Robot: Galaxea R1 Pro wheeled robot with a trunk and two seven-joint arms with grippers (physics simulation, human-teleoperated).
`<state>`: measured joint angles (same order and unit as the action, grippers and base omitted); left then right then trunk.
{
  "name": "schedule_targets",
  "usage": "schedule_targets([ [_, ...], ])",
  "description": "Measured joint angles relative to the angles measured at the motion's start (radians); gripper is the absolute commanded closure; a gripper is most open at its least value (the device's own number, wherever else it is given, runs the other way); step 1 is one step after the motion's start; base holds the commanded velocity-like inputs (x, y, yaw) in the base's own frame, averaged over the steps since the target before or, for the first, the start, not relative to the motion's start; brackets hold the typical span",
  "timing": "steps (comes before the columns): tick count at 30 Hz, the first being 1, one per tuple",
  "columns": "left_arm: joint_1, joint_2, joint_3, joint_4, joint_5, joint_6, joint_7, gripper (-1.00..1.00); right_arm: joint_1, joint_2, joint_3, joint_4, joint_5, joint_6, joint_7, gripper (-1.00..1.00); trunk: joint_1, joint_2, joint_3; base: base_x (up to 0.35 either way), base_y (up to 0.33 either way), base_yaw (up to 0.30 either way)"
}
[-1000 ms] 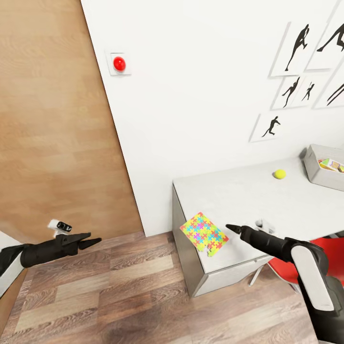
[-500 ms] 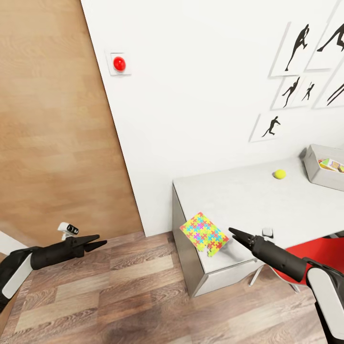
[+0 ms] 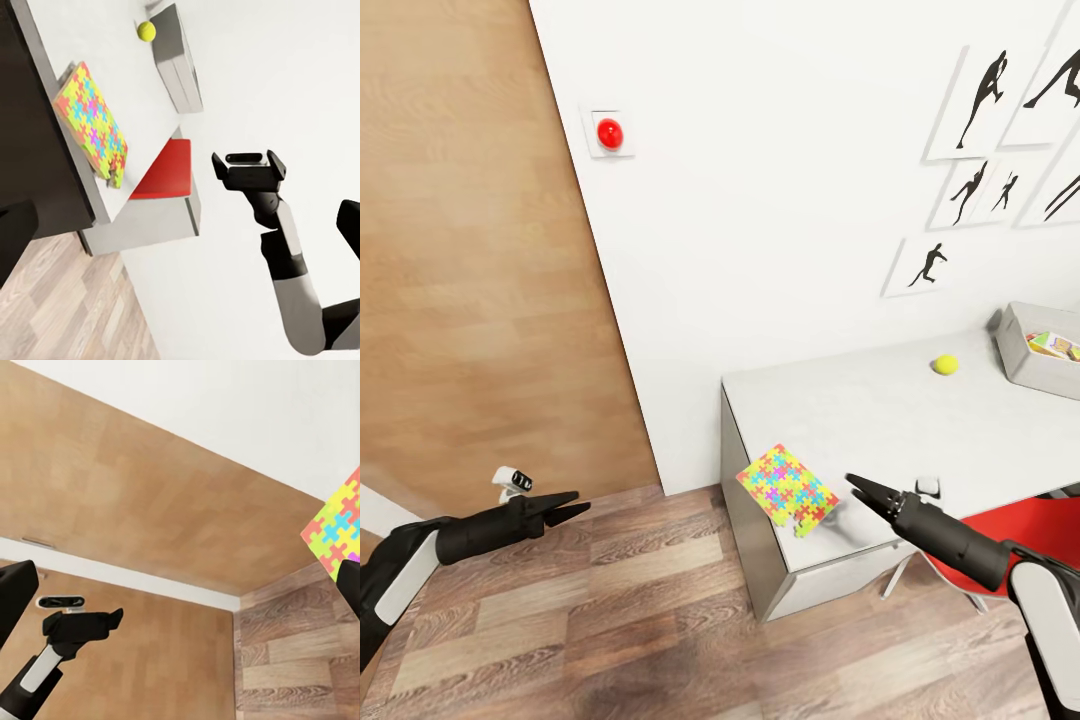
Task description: Put all the toys in the child's room - the three board games (two on the bed and one on the table), the two jigsaw puzzles on the table, and the tennis ball on the table - inside the toy box on the table in the child's room.
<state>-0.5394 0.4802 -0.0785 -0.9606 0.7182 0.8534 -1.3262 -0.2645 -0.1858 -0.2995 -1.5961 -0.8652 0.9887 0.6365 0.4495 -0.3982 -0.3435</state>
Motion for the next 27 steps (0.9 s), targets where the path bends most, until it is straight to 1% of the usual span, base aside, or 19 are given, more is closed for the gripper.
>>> schedule_targets([
  [6, 0.000, 0.000, 0.001, 0.000, 0.001, 0.002, 0.001, -1.00, 0.000, -0.001, -0.014, 0.001, -0.002, 0.002, 0.000, -1.00, 0.000, 0.000, 0.000, 0.000, 0.000, 0.000],
  [11, 0.000, 0.000, 0.000, 0.000, 0.000, 0.004, 0.001, -1.00, 0.000, 0.003, -0.023, 0.002, -0.008, 0.004, 0.000, -1.00, 0.000, 0.000, 0.000, 0.000, 0.000, 0.000],
  [17, -0.001, -0.001, -0.004, 0.001, -0.001, 0.009, 0.017, -1.00, 0.000, 0.004, -0.023, 0.002, -0.009, 0.002, -0.001, -1.00, 0.000, 0.000, 0.000, 0.000, 0.000, 0.000],
  [27, -0.001, -0.001, 0.002, 0.001, -0.001, 0.000, 0.023, -1.00, 0.000, 0.005, -0.021, 0.002, -0.009, 0.000, 0.000, -1.00, 0.000, 0.000, 0.000, 0.000, 0.000, 0.000],
])
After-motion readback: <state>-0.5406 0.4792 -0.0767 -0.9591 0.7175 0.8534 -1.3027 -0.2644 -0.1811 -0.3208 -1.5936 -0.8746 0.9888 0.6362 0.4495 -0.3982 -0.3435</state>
